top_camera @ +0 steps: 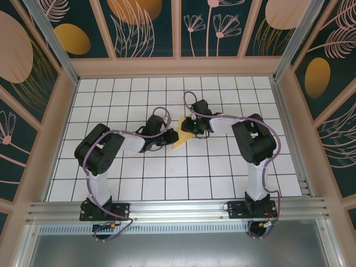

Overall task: Fold a paper plane with a square sheet of paper (pick it up from the middle)
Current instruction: Fourth fold the wing at the center of the table.

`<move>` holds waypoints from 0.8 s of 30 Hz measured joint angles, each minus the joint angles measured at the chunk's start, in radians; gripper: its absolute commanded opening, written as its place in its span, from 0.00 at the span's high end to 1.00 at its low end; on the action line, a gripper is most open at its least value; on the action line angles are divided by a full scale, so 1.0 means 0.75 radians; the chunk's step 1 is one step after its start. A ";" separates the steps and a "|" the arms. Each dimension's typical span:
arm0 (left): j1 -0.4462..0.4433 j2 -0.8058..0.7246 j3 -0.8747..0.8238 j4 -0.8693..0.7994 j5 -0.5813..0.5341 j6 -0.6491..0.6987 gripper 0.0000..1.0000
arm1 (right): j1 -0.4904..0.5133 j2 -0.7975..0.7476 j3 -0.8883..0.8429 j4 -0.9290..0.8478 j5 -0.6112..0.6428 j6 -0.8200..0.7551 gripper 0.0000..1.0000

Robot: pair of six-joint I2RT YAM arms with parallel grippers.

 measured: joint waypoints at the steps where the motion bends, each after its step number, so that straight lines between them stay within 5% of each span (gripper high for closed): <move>1: 0.000 0.000 0.000 0.000 -0.001 0.000 0.91 | 0.000 0.001 0.001 -0.001 0.001 0.000 0.77; 24: 0.069 -0.147 -0.104 0.153 0.030 -0.109 0.81 | 0.008 0.024 0.050 -0.057 0.021 -0.002 0.73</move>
